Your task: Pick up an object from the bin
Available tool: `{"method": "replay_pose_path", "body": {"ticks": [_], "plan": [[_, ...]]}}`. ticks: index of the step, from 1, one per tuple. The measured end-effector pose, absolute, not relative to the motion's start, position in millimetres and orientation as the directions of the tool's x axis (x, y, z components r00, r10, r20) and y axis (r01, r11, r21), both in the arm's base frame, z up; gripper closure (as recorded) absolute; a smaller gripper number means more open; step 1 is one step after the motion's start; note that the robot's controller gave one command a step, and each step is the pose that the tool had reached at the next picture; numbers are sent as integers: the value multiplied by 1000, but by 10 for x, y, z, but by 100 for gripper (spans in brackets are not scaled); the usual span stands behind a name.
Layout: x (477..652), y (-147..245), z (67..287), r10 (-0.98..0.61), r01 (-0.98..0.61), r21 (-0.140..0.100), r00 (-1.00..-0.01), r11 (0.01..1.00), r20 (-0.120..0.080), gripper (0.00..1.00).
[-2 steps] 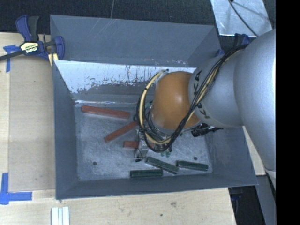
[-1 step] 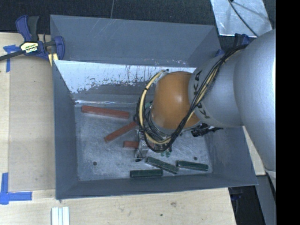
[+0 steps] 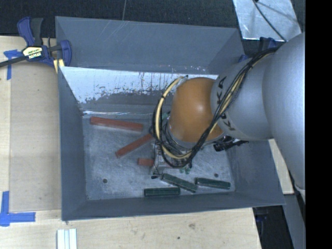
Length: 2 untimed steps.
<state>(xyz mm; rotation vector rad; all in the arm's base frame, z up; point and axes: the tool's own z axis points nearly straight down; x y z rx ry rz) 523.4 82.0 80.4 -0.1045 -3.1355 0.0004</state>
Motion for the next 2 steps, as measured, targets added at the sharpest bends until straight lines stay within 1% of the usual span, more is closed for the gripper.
{"method": "replay_pose_path", "body": {"ticks": [1,2], "plan": [[5223,816,1041,67,67,-1,-998,998,8,100],[5243,818,1265,67,67,0,-998,998,1,100]]}}
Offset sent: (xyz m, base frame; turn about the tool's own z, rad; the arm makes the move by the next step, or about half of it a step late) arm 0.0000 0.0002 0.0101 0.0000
